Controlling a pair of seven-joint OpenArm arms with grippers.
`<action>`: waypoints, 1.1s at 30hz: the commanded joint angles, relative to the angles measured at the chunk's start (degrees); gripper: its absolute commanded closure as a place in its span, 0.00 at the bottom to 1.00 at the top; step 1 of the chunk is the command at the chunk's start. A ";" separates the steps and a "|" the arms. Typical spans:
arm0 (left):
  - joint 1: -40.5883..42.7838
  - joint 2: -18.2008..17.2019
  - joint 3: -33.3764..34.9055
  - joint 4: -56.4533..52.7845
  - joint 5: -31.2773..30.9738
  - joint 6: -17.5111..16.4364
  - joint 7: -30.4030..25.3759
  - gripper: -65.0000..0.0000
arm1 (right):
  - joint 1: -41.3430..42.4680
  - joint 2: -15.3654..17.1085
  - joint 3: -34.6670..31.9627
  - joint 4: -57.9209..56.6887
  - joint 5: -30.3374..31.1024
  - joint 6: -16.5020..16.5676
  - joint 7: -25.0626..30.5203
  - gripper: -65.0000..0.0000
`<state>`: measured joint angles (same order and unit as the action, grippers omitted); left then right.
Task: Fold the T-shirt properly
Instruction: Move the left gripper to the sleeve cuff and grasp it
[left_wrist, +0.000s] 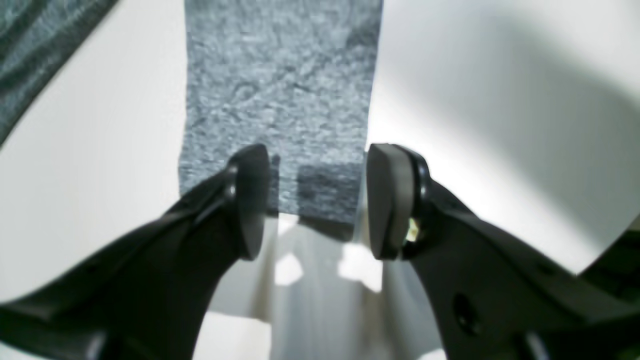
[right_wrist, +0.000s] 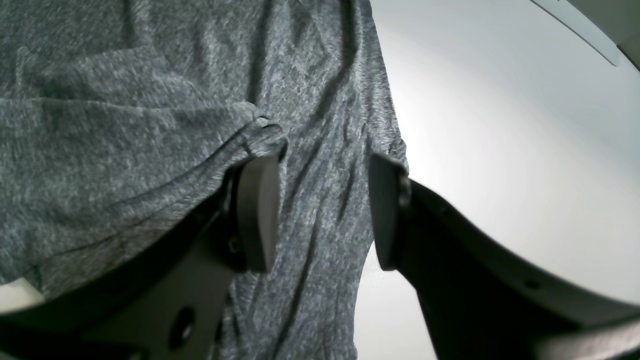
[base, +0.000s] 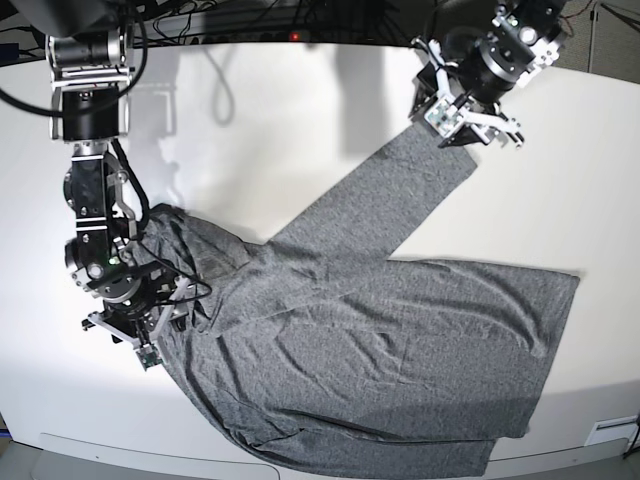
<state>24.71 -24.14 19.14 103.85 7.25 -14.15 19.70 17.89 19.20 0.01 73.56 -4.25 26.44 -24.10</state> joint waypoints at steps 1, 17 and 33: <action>-0.11 -0.48 -0.22 0.72 -0.22 0.17 -0.96 0.54 | 1.60 0.63 0.35 1.01 0.44 -0.24 1.27 0.55; -0.26 -0.44 -0.22 -3.21 -0.17 0.17 -3.80 0.57 | 1.60 0.63 0.35 1.01 0.70 -0.26 0.92 0.55; -1.05 -0.48 -0.24 -6.67 3.23 0.39 -2.29 1.00 | 0.98 0.48 0.35 1.01 1.99 -0.26 -0.79 0.55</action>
<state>23.49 -24.10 19.14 96.86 10.07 -13.96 15.88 17.30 19.05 0.01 73.56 -2.61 26.41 -26.04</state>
